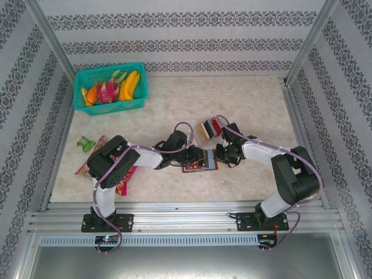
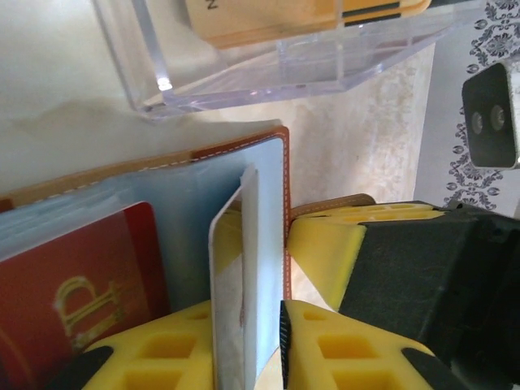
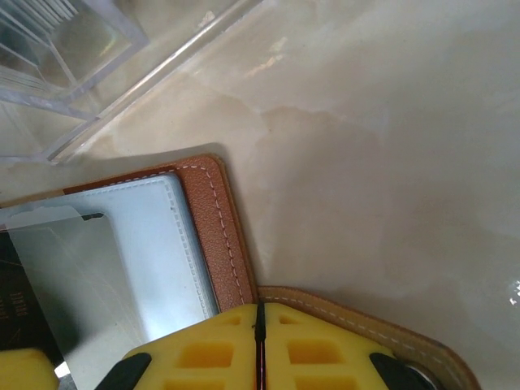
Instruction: Put the credit cards into the card holder
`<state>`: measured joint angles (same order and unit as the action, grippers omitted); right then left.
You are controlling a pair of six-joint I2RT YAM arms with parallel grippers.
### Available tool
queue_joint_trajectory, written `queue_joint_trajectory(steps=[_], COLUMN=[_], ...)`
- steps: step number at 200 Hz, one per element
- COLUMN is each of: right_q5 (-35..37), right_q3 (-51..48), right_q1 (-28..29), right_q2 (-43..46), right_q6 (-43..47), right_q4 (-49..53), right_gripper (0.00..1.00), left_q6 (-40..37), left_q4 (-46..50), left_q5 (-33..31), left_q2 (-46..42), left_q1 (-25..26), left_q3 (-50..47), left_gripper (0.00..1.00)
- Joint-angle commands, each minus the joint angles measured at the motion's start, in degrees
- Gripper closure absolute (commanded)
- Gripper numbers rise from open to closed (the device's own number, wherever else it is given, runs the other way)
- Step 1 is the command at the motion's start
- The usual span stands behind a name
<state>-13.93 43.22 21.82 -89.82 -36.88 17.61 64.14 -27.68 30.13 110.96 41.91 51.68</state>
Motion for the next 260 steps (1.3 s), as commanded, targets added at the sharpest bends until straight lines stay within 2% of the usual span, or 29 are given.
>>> queue_joint_trajectory(steps=[1,26,64,110,133,171,231,260], right_q5=[-0.71,-0.52,-0.03,0.03,-0.86,-1.63,-1.98,-1.63], right_q3=[-1.83,-1.94,-1.50,-0.90,-1.12,-1.31,-1.23,-1.30], right_q1=[-0.45,-0.57,-0.39,-0.21,-0.25,-0.34,-0.63,-1.09], right_q2=[-1.11,-0.88,-1.13,-1.40,-1.91,-1.97,-2.25,-1.87], right_q6=[0.36,0.38,0.79,1.38,0.94,0.59,0.32,0.58], right_q4=[0.23,0.15,0.62,1.05,0.08,-0.53,-0.84,-0.40], right_gripper=[0.89,0.89,0.89,0.89,0.88,0.89,0.89,0.88], left_q6=[-1.01,-3.47,-3.50,-3.67,-2.20,2.10,3.64,3.07], left_q4=[3.53,10.58,11.21,14.42,11.50,3.79,1.09,2.54], left_q5=[-2.26,-4.83,-4.56,-5.91,-4.52,-2.68,-0.92,-1.87], left_q2=[-1.24,-3.97,-5.26,-5.16,-3.92,-1.33,1.27,0.19], left_q1=[1.07,1.06,1.06,1.07,1.07,1.24,2.03,2.06], left_q3=[0.46,0.62,0.11,1.38,1.75,1.11,2.89,2.56], left_gripper=[0.72,0.71,0.72,0.88,0.91,0.89,0.87,0.79])
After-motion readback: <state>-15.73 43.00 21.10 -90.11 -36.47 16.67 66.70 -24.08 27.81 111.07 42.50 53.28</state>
